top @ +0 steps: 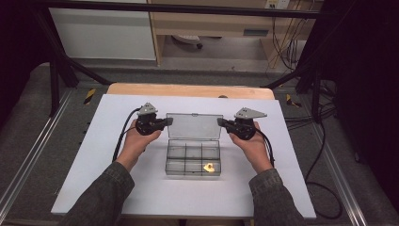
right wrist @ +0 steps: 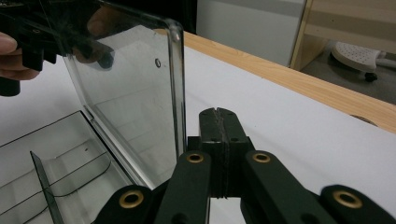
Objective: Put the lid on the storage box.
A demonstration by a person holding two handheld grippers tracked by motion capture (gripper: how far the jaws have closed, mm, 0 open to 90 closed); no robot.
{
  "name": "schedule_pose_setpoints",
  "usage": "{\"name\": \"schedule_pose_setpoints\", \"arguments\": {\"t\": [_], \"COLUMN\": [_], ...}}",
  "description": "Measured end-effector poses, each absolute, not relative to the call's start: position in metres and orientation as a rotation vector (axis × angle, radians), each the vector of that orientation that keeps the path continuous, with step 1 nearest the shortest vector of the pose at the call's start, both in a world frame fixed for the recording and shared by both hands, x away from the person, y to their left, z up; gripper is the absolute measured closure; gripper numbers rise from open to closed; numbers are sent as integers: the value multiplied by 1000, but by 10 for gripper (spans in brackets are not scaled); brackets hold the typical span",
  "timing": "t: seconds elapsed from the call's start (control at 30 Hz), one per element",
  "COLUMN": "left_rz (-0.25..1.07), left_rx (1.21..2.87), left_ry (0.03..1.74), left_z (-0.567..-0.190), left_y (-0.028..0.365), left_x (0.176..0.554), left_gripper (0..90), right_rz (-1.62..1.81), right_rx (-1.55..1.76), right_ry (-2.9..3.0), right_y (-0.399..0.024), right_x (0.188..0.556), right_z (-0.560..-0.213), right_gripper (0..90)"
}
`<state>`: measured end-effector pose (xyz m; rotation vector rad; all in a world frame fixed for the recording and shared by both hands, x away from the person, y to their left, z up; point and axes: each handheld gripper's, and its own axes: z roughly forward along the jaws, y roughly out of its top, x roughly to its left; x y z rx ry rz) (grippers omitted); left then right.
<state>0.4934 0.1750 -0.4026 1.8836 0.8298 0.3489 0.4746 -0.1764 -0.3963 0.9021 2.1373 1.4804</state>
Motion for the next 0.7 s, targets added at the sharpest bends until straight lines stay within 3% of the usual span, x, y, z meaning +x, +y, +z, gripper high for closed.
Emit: {"name": "schedule_pose_setpoints", "arguments": {"t": [0.7], "left_rz": [350], "left_rx": [1869], "left_ry": [833], "left_z": [-397], "left_y": [180], "left_x": [491], "left_gripper": [900], "right_rz": [1498], "right_rx": [896], "right_ry": [2147], "right_y": [-172], "right_x": [470], "right_z": [-390], "right_gripper": [900]}}
